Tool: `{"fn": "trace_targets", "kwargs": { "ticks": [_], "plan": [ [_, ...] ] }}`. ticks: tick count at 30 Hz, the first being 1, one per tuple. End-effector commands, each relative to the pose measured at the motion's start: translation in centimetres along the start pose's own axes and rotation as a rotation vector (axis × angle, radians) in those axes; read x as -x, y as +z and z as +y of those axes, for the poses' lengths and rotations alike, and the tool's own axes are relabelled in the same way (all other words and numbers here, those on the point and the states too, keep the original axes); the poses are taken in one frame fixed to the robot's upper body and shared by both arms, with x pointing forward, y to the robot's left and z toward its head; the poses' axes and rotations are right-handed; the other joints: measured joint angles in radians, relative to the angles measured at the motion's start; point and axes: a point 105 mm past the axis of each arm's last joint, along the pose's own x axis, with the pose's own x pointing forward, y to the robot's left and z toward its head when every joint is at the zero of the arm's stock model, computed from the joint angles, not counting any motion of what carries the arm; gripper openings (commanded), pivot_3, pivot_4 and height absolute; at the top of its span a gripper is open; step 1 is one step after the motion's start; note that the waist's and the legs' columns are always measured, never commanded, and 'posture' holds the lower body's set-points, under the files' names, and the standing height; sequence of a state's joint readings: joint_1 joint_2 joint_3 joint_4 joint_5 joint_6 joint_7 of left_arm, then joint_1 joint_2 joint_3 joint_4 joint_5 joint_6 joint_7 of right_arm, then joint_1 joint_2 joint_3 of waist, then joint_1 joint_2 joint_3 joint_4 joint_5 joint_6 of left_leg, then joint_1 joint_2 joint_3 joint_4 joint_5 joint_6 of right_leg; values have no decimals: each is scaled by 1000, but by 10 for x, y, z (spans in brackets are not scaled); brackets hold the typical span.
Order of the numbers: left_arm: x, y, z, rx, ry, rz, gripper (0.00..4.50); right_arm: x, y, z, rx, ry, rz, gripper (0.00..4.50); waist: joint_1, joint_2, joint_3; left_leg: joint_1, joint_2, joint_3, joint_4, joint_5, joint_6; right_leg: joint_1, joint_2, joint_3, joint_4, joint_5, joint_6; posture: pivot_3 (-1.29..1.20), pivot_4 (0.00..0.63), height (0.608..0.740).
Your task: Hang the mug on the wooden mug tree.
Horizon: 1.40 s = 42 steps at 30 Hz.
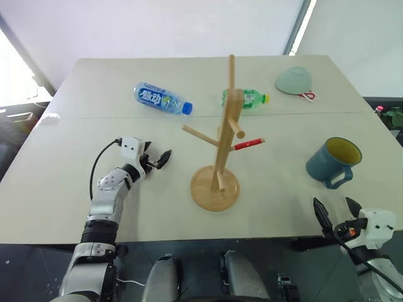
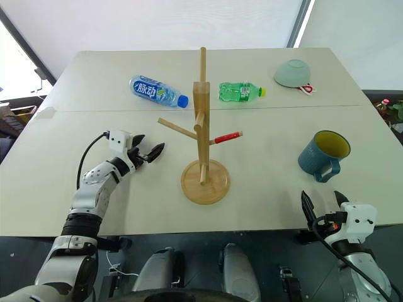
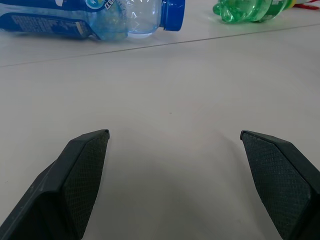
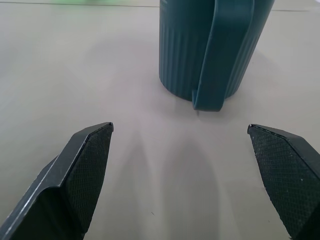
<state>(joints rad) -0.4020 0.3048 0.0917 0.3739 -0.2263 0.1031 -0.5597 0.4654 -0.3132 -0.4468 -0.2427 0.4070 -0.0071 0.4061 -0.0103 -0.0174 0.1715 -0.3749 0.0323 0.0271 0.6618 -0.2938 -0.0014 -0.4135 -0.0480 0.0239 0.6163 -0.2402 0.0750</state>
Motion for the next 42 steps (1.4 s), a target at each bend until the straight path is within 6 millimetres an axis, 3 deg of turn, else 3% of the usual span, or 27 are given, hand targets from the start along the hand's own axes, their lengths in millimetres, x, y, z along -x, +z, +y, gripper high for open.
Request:
{"fn": "trace_targets", "kwargs": {
  "ticks": [1, 9, 12, 15, 18, 21, 25, 26, 28, 32, 42],
  "plan": [
    [-3, 10, -2, -27, -5, -27, 4500, 1, 8, -6, 19, -22, -40, 4449, 0, 0, 0, 0, 0, 0, 0, 0, 0, 0, 0, 0, 0, 0, 0, 0, 150, 740],
    [10, 6, 2, -36, -25, -19, 4500, 0, 7, -6, 24, -19, -40, 4449, -2, 0, 0, 0, 0, 0, 0, 0, 0, 0, 0, 0, 0, 0, 0, 0, 150, 740],
    [23, 7, -12, -31, -157, -35, 4500, 0, 8, -5, 28, -7, -41, 4449, -6, 0, 0, 0, 0, 1, -1, 0, 0, -1, 0, 1, 0, 0, 0, 0, 150, 740],
    [55, 0, -45, -84, -431, 9, 4500, -2, 11, -1, 48, 40, -39, 4449, -7, 0, 0, 0, 1, 1, -3, 0, 0, -2, -2, 1, 0, 0, 0, 0, 150, 740],
    [83, -3, -71, -103, -644, 48, 4500, -2, 15, -1, 42, 64, -53, 3684, -4, 1, 0, 0, 1, 2, -6, 0, 0, -4, -4, 3, -1, 0, -1, 0, 150, 740],
    [103, 0, -94, -114, -823, 68, 4500, -3, 15, 7, 49, 122, -41, 2145, 1, 2, -1, -1, 0, 2, -9, 0, 0, -6, -8, 2, -1, -1, -2, 0, 150, 740],
    [109, 10, -113, -95, -930, 52, 4500, -6, 16, 9, 41, 128, -54, 208, -1, 3, -1, -2, 0, 5, -10, 0, 0, -6, -11, 1, -3, -1, -2, 0, 150, 740],
    [110, 15, -122, -92, -975, 39, 4500, -9, 18, 10, 41, 128, -61, 94, -1, 3, -1, -2, 0, 5, -10, 0, 0, -7, -11, 1, -3, -1, -2, 0, 150, 740],
    [115, 23, -141, -98, -1065, 19, 4500, -16, 20, 7, 58, 98, -73, 94, -3, 3, -1, -4, 0, 6, -10, 0, 0, -9, -11, 1, -3, -1, -2, 0, 150, 740],
    [115, 29, -152, -123, -1115, -1, 4500, -26, 22, 1, 70, 62, -81, 94, -2, 3, -2, -6, -1, 7, -10, 1, 0, -10, -10, 1, -3, -1, -1, 0, 150, 740],
    [113, 30, -150, -159, -1089, -26, 4500, -36, 19, -26, 103, -68, -70, 94, -2, 3, -2, -5, -1, 7, -8, 1, 0, -10, 0, 2, -2, -1, -1, 0, 150, 740]
  ]
}}
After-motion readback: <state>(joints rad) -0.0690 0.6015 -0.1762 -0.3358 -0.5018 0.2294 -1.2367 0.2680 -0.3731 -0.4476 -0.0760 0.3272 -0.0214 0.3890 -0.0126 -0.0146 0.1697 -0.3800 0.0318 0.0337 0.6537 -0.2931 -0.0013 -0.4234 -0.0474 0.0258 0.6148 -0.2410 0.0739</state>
